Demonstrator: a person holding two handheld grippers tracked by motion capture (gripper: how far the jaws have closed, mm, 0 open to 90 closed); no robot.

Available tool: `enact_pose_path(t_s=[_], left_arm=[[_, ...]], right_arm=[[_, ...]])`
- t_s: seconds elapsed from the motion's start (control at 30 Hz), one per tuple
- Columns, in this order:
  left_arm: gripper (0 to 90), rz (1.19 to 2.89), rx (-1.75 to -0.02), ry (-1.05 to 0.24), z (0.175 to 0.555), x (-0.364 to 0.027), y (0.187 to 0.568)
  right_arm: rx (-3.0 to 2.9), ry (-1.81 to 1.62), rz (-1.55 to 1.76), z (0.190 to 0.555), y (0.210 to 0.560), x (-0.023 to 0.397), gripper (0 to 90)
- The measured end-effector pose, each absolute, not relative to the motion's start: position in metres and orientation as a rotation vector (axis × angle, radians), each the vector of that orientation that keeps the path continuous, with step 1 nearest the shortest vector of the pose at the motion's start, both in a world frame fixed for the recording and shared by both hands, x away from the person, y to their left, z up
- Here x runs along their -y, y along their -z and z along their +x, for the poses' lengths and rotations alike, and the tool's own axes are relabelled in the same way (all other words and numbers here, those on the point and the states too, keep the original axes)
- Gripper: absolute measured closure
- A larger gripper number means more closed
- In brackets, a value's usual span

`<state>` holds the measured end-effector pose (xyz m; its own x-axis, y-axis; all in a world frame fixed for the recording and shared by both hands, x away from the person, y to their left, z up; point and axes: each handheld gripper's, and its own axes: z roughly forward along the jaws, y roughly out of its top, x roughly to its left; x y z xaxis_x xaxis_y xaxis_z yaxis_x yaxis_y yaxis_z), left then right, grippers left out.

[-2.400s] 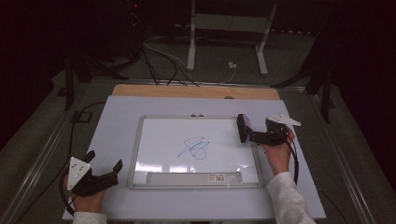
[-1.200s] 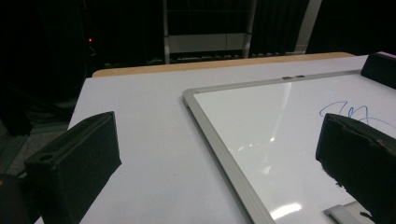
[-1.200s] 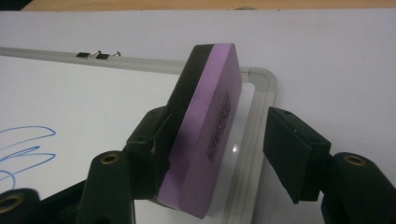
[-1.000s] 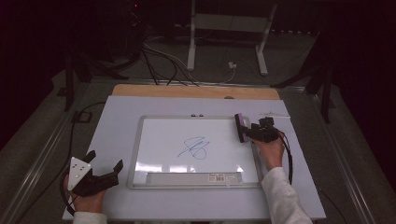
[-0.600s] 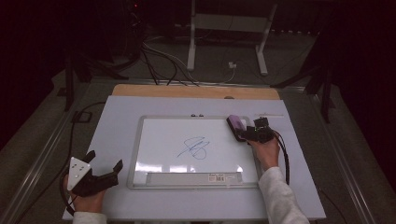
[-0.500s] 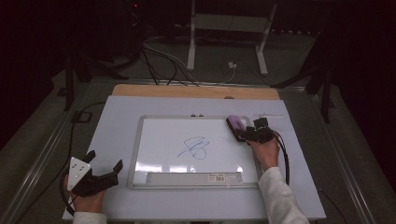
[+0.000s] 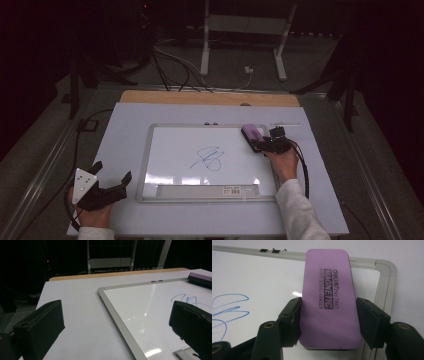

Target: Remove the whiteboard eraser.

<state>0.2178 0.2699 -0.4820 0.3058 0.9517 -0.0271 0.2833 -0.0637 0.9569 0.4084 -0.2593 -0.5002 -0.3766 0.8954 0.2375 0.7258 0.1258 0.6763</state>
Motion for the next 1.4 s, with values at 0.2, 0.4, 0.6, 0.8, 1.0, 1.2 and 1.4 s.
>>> enact_pose_path(t_s=[0.2, 0.4, 0.6, 0.8, 1.0, 1.2, 1.4], left_arm=[[0.6, 1.565, -1.164, -0.833, 0.218, -0.270, 0.482], [0.6, 1.565, -1.165, -0.833, 0.218, -0.270, 0.482], [0.6, 1.566, -1.165, -0.832, 0.218, -0.269, 0.482], [0.6, 1.566, -1.164, -0.832, 0.218, -0.269, 0.482], [0.6, 1.568, -1.163, -0.834, 0.217, -0.269, 0.482], [0.6, 1.568, -1.164, -0.835, 0.217, -0.269, 0.482], [0.6, 1.569, -1.162, -0.836, 0.217, -0.269, 0.481]], right_arm=[[-2.176, -1.051, 1.559, 0.407, 0.500, 0.255, 41.1], [-2.162, -1.062, 1.521, 0.404, 0.495, 0.252, 41.2], [-2.160, -1.077, 1.478, 0.400, 0.488, 0.248, 41.2], [-2.179, -1.080, 1.433, 0.397, 0.485, 0.241, 41.2], [-2.198, -1.085, 1.393, 0.395, 0.482, 0.233, 41.2], [-2.218, -1.089, 1.357, 0.392, 0.480, 0.224, 41.3], [-2.234, -1.092, 1.326, 0.390, 0.478, 0.218, 41.3]])
